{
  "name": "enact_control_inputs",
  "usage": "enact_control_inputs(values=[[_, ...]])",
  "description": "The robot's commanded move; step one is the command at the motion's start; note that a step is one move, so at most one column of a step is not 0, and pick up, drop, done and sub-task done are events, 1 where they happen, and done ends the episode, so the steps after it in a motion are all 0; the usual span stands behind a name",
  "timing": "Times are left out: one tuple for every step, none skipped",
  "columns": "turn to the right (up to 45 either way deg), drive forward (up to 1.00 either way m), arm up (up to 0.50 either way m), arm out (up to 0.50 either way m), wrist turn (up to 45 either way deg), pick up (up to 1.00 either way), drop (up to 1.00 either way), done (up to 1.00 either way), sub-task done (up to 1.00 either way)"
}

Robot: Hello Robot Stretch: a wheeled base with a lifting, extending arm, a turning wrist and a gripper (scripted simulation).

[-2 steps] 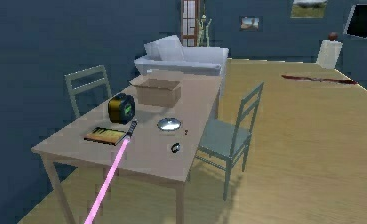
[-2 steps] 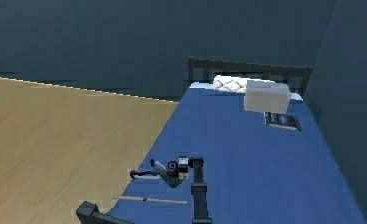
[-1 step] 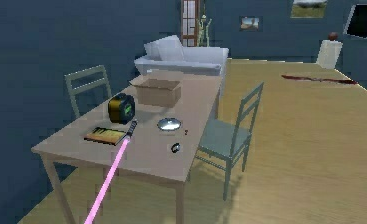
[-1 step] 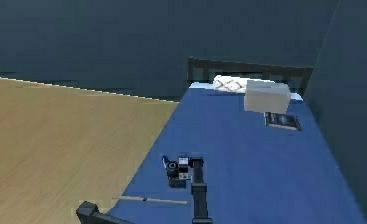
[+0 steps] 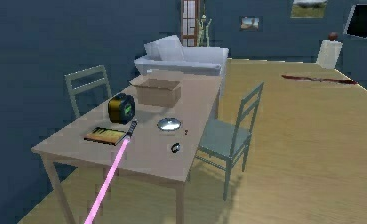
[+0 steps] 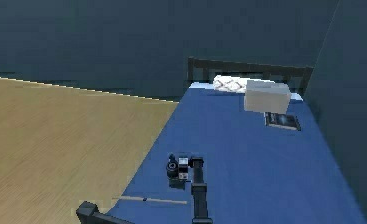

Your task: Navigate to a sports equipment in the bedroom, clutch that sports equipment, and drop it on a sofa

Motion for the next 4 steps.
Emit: enact_control_inputs(values=[[0.0,0.00,-0.30,0.00,0.0,0.00,0.00,0.00,0.00],[0.0,0.00,0.00,0.00,0.0,1.00,0.00,0.00,0.00],[0.0,0.00,0.10,0.00,0.0,0.00,0.00,0.00,0.00],[0.0,0.00,0.50,0.00,0.0,0.00,0.00,0.00,0.00]])
